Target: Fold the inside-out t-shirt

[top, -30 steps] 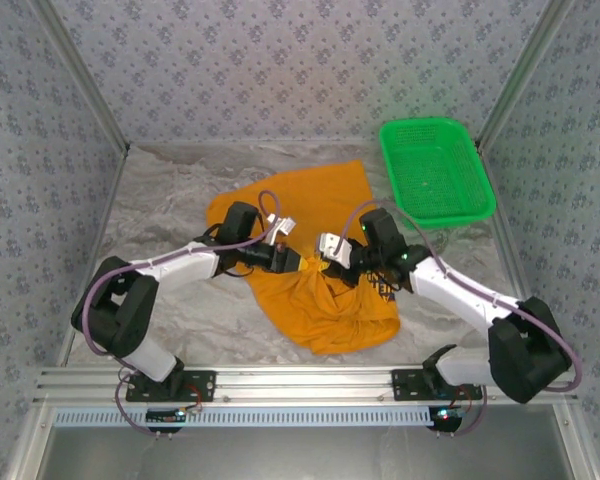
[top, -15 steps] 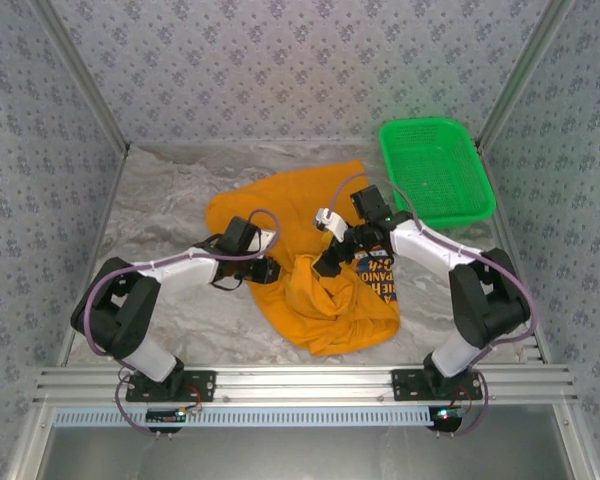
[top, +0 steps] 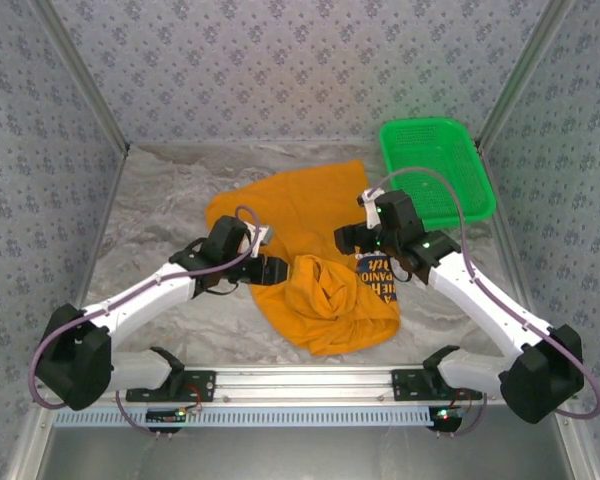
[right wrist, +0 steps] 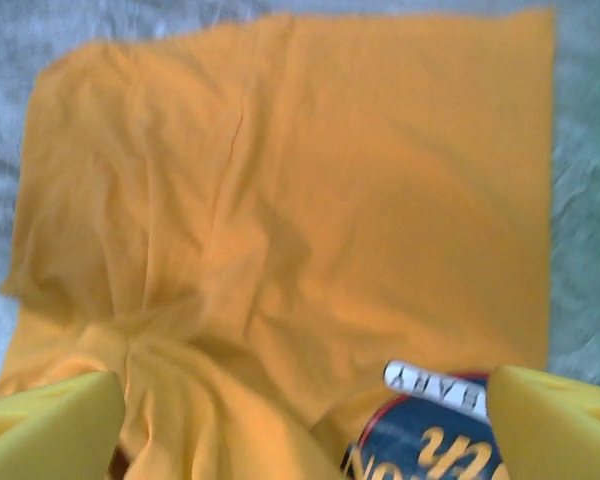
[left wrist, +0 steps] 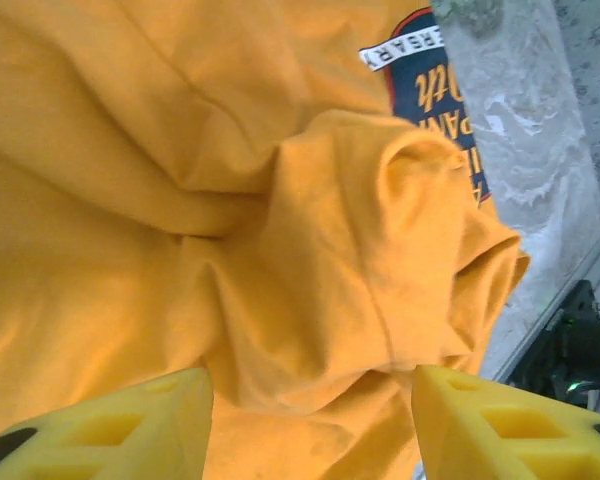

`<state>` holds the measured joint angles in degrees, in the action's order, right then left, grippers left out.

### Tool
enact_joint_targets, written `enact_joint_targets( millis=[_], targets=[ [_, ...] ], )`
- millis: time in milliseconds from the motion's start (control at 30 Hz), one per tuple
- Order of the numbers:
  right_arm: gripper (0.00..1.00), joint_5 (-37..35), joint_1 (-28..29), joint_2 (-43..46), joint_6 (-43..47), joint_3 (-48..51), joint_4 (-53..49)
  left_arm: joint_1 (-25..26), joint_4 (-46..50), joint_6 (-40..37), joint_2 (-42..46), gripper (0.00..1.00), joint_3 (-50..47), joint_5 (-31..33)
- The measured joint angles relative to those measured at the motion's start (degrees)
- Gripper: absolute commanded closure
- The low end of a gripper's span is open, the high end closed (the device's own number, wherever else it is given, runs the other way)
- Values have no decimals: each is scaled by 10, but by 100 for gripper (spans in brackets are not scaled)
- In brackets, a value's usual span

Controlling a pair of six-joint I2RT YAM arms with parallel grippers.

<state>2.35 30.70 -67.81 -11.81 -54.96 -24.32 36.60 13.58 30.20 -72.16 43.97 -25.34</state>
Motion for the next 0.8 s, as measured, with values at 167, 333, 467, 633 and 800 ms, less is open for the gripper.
enact_joint_targets(
  millis=[167, 333, 467, 633, 800],
  targets=[
    [28, 71, 52, -24, -43, 50, -12, 45, -9, 45, -70, 44, 41, -4],
    [47, 73, 115, -79, -75, 61, -1, 75, -18, 76, -147, 76, 56, 0],
    [73, 37, 137, -126, -110, 71, 44, 72, -35, 89, -182, 100, 61, -1],
    [94, 32, 108, -135, -122, 83, 74, 45, -168, 96, -174, 100, 9, -78],
    [71, 135, -8, -113, -92, 96, 95, 28, -335, 58, -155, 100, -94, -191]
  ],
)
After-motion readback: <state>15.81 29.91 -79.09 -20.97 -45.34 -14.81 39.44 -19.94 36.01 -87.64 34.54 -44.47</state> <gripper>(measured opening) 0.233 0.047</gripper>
